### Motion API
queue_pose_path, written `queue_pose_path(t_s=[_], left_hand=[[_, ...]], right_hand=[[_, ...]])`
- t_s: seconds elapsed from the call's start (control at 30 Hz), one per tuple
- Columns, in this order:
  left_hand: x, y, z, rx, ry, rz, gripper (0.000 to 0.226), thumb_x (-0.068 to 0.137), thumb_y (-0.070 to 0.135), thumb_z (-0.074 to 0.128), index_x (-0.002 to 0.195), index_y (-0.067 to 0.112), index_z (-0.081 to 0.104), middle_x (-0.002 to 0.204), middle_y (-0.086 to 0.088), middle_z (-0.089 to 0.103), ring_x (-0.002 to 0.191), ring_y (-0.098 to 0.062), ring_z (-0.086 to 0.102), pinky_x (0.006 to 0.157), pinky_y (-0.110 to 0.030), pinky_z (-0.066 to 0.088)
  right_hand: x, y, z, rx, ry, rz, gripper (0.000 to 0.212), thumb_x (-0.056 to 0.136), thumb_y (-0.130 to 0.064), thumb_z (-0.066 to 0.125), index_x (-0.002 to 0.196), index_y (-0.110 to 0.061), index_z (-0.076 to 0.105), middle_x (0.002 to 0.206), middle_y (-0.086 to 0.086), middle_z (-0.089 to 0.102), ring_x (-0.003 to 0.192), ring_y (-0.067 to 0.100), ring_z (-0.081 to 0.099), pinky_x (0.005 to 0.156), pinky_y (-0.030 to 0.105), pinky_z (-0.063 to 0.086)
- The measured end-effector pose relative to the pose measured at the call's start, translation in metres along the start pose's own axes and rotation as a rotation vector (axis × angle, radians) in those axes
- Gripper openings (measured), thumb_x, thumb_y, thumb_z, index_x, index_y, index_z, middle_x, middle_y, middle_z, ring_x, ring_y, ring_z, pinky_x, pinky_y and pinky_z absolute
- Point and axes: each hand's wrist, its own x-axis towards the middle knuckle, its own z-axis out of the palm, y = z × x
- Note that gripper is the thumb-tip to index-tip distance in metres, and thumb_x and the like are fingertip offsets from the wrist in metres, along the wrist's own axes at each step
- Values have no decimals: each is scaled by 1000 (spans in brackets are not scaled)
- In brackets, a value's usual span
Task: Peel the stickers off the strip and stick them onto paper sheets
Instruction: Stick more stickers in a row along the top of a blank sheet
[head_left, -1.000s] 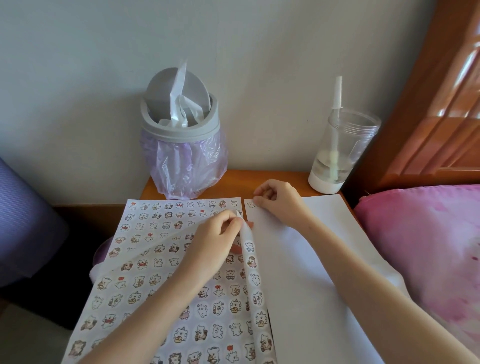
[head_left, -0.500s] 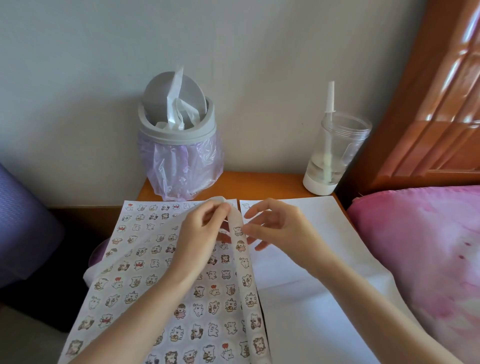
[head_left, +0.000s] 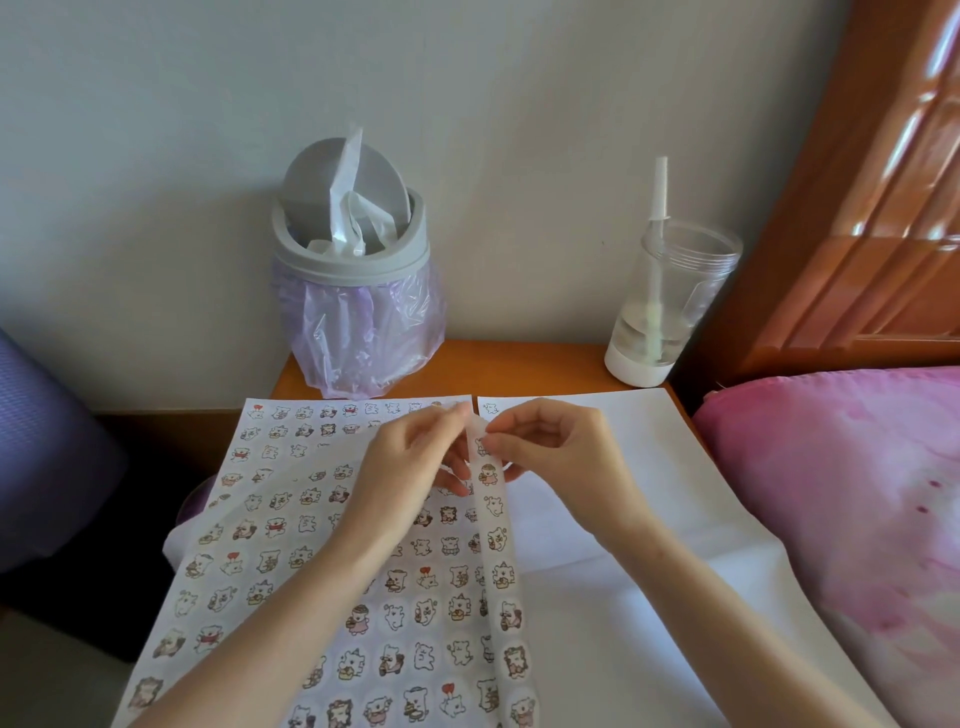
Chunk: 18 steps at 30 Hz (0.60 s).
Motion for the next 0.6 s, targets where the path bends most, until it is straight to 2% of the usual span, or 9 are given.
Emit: queue_pose_path(t_s=[0.1, 0.23, 0.4, 0.6], left_hand=[[-2, 0, 0, 38, -33, 28, 19, 89, 17, 58, 80, 4, 69, 66, -6, 62, 59, -12, 59, 52, -20, 51], [-1, -1, -2, 54, -25, 31, 16, 88, 15, 60, 78, 6, 69, 62, -1, 62, 58, -11, 59, 52, -20, 50], [0, 0, -3, 52, -5, 39, 19, 87, 15, 61, 74, 3, 69, 57, 4, 61, 56, -8, 59, 53, -18, 51], [-1, 1, -2, 67, -8, 63, 19, 87, 15, 61, 75, 4, 70, 59, 6, 62, 59, -6, 59, 52, -17, 50]], right_hand=[[0, 3, 1, -50, 19, -27, 7, 79, -2, 71, 79, -9, 70, 74, 6, 72, 62, 12, 68, 58, 18, 53], [-1, 4, 2, -103, 36, -35, 12, 80, -5, 72, 76, -16, 70, 73, 2, 72, 65, 14, 69, 63, 22, 56], [-3, 3, 4, -179, 69, -79, 8, 81, -7, 70, 81, -15, 71, 75, -1, 71, 66, 9, 67, 66, 21, 56], [-3, 3, 3, -200, 73, -98, 11, 82, -7, 69, 81, -19, 70, 77, -3, 71, 69, 9, 67, 64, 17, 54]])
